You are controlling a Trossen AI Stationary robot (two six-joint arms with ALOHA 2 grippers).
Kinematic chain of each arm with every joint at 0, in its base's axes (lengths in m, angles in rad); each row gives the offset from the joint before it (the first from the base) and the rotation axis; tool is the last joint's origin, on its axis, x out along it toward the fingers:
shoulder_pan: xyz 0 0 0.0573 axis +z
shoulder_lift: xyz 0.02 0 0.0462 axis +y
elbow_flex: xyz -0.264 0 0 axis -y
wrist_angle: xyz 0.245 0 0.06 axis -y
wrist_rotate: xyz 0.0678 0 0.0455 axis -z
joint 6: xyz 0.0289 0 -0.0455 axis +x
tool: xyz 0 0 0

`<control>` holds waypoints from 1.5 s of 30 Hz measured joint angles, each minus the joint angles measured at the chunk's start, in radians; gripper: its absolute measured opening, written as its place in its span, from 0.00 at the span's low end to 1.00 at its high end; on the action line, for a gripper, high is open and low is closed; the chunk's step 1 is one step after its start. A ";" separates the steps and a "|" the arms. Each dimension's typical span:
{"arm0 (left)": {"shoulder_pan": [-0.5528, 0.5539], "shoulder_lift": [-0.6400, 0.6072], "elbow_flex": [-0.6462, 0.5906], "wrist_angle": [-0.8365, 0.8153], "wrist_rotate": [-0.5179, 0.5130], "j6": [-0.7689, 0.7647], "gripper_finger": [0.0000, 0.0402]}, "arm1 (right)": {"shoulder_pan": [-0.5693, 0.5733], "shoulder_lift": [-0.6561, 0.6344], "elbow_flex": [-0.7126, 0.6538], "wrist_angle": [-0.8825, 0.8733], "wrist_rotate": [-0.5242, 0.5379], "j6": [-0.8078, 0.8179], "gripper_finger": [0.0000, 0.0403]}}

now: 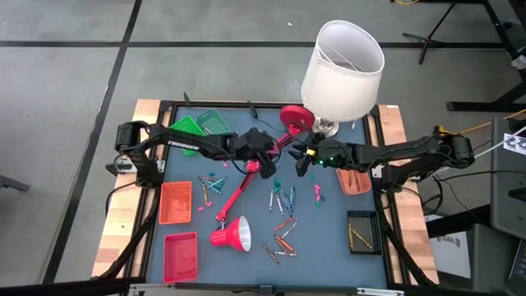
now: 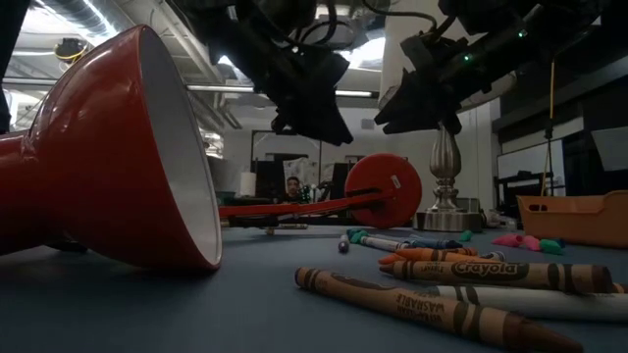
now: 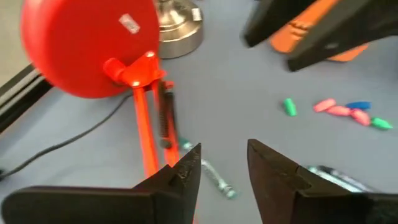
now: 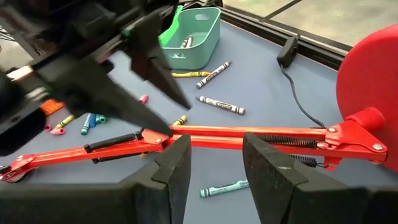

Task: Sort crayons
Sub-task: Put the green crayon into the green bin

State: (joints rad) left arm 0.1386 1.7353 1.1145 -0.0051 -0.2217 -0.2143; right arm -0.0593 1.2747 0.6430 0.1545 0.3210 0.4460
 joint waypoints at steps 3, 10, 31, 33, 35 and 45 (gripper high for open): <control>0.030 -0.019 0.000 -0.033 0.003 0.001 0.30 | 0.000 0.000 0.000 0.001 0.000 0.053 0.35; 0.096 -0.134 0.000 -0.201 0.003 0.074 0.28 | 0.000 0.000 0.000 0.024 0.000 0.156 0.35; 0.263 -0.340 0.001 -0.539 -0.006 0.201 0.25 | 0.001 0.345 0.347 -0.363 0.008 0.488 0.35; 0.270 -0.340 0.001 -0.541 -0.006 0.201 0.25 | 0.001 0.392 0.388 -0.409 0.009 0.508 0.35; 0.276 -0.340 0.001 -0.543 -0.006 0.201 0.25 | 0.001 0.434 0.415 -0.416 0.009 0.520 0.35; 0.275 -0.340 0.001 -0.553 -0.007 0.201 0.25 | 0.000 0.565 0.455 -0.427 0.005 0.591 0.35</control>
State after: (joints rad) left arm 0.4141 1.3956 1.1152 -0.5576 -0.2287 -0.0135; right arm -0.0593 1.8402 1.0981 -0.2728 0.3257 1.0375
